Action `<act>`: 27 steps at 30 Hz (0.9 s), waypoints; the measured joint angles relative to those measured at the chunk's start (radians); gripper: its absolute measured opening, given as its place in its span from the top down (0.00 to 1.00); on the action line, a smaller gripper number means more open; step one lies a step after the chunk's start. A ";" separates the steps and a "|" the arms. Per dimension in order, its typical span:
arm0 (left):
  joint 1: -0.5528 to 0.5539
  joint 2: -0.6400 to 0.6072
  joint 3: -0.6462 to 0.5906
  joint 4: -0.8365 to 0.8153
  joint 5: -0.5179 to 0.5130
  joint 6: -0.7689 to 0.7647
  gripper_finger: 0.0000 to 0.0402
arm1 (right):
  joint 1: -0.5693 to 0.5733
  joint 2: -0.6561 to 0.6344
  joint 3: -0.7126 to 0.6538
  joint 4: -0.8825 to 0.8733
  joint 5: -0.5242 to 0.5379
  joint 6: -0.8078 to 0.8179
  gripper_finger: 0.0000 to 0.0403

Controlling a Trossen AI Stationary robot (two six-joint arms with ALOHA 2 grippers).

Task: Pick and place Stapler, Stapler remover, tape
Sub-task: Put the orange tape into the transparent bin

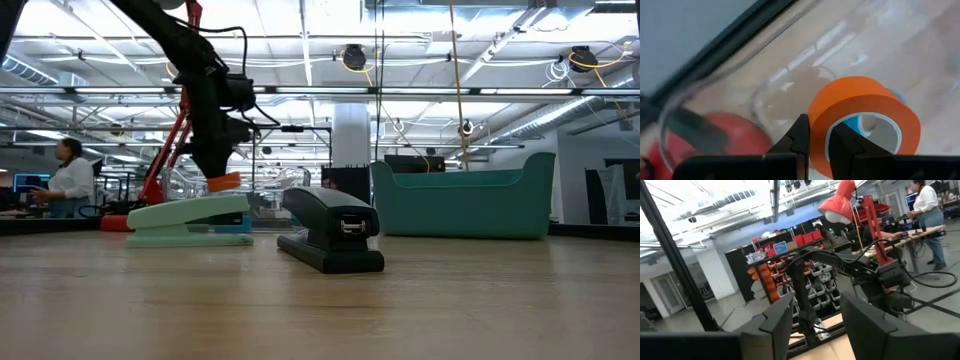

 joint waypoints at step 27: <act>-0.002 0.280 0.260 -0.081 -0.184 0.607 0.91 | -0.078 0.021 0.000 -0.057 0.002 0.080 0.62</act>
